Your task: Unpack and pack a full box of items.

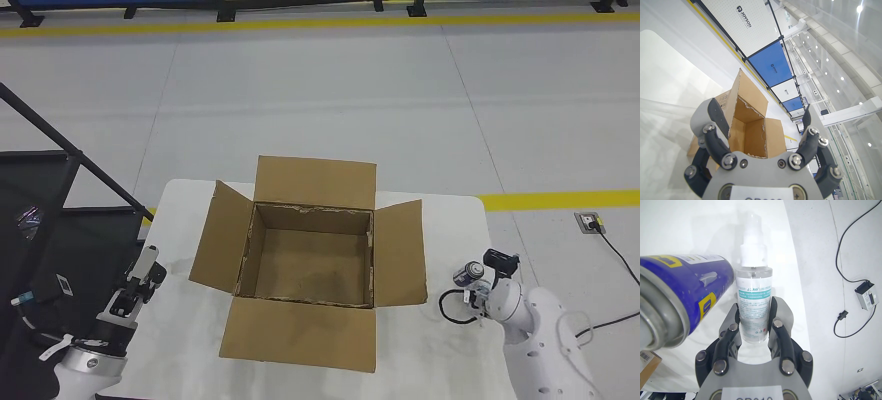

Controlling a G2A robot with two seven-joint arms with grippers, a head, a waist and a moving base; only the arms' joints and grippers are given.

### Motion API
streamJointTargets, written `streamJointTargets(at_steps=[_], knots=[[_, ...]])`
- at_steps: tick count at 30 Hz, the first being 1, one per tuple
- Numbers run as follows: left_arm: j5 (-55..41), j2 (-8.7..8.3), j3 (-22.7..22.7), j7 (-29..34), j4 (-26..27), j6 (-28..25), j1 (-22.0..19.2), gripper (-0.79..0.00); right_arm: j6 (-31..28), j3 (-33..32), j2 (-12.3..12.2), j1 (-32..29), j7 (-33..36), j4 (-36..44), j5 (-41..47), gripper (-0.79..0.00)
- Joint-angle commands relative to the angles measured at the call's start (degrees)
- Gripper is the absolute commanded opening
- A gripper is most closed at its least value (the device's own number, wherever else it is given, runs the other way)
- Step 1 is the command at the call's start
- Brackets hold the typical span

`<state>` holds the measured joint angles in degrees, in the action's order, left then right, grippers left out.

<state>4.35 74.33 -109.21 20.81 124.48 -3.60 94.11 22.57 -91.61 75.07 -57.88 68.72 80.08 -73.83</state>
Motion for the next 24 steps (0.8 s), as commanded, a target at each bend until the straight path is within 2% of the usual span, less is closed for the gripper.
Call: streamJointTargets(at_steps=[1,2,7,11,17,20,24], knots=[[0.0,0.0,0.0,0.0,0.0,0.0,0.0,0.0,0.4,-0.7,-0.1,-0.3,-0.2,0.7,0.2,-0.733],[0.0,0.0,0.0,0.0,0.0,0.0,0.0,0.0,0.6,-1.3,-0.2,-0.6,-0.3,1.4,0.4,-0.785],[0.0,0.0,0.0,0.0,0.0,0.0,0.0,0.0,1.7,-5.4,-0.7,-3.1,-0.8,8.4,1.5,-0.785],[0.0,0.0,0.0,0.0,0.0,0.0,0.0,0.0,3.9,-9.2,-0.9,-5.7,-2.8,18.6,4.0,-0.785],[0.0,0.0,0.0,0.0,0.0,0.0,0.0,0.0,2.6,-11.2,-0.4,-8.4,-7.2,34.2,17.2,-0.785],[-0.1,0.01,0.0,-0.3,-0.1,0.1,0.0,0.0,0.5,-9.1,-0.1,-7.6,-9.0,37.6,23.0,-0.785],[-0.7,0.01,-0.6,-1.7,-0.5,-0.1,0.8,0.0,-4.1,-2.8,-0.1,-4.2,-7.5,39.1,27.9,-0.785]])
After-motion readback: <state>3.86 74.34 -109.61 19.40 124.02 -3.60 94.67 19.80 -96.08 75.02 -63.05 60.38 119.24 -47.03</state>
